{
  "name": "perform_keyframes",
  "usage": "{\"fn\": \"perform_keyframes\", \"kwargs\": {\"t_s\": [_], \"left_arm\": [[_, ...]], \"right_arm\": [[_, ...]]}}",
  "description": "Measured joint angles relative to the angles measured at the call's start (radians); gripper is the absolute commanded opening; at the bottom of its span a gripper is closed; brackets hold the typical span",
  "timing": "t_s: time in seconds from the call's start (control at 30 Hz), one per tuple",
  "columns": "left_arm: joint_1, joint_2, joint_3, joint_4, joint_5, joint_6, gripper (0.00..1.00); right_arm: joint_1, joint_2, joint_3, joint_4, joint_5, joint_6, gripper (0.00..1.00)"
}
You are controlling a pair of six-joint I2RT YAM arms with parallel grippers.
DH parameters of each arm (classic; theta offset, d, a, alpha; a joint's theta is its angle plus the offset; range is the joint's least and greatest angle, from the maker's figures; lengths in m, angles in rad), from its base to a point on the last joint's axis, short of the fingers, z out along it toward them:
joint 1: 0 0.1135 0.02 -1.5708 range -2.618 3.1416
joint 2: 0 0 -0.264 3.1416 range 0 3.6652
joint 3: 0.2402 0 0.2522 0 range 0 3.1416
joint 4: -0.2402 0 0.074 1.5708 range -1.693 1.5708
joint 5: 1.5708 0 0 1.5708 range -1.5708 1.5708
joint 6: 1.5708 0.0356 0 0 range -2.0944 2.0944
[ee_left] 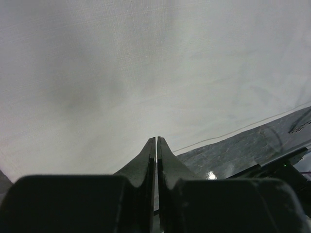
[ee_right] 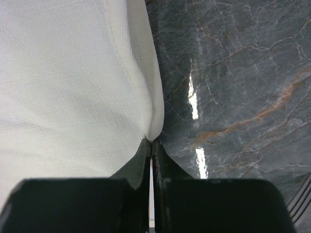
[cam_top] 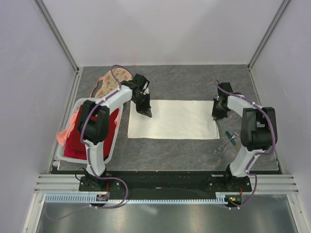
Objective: Fold the napkin into a case and place the utensils inside
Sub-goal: Pick up the rectangle-folded napkin from the center of the board, then fold the rectangle-folded napkin at the center of the board.
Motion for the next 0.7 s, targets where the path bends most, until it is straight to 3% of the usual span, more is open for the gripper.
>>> {"fn": "perform_keyframes", "kwargs": {"t_s": [0.27,0.7], "left_arm": [[-0.029,0.129,0.109,0.019,0.017,-0.034,0.06],[-0.197,0.241,0.156,0.035,0.018,-0.148,0.05]], "right_arm": [[0.003,-0.074,0.000,-0.087,0.067,-0.017,0.00],[0.059,-0.229,0.025,-0.159,0.052,-0.012,0.00]]}}
